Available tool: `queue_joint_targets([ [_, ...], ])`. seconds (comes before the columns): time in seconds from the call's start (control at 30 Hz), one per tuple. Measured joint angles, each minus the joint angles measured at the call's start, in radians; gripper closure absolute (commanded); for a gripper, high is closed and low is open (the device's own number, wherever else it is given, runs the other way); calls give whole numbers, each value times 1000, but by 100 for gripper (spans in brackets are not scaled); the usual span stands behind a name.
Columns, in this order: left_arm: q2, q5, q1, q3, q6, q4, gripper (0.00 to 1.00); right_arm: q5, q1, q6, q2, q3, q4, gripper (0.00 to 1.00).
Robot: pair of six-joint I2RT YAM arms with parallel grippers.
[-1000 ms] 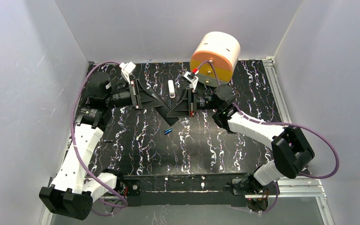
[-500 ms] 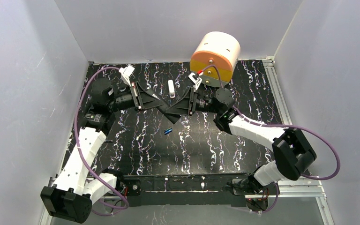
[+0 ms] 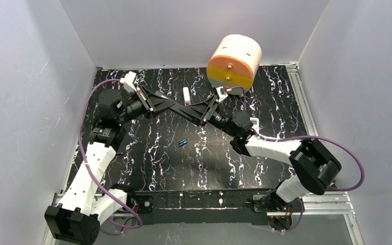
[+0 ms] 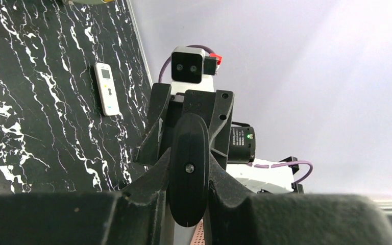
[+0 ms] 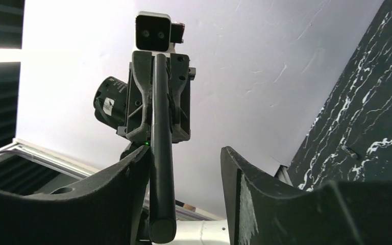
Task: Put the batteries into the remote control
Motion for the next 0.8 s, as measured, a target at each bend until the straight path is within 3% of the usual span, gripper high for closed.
queue_joint_targets([
  [0.17,0,-20,1,-12,-29,-1,100,16,5,50,44,-5,63,39],
  [0.33,-1,-33,2,-14,-48,-2,100,10,6,43,47,29,43,69],
  [0.43,-1,-50,2,-14,-83,-10,100,0,6,48,51,41,61,78],
  [0.8,0,-74,-25,27,-57,-127,100,-27,-10,103,55,-67,220,79],
])
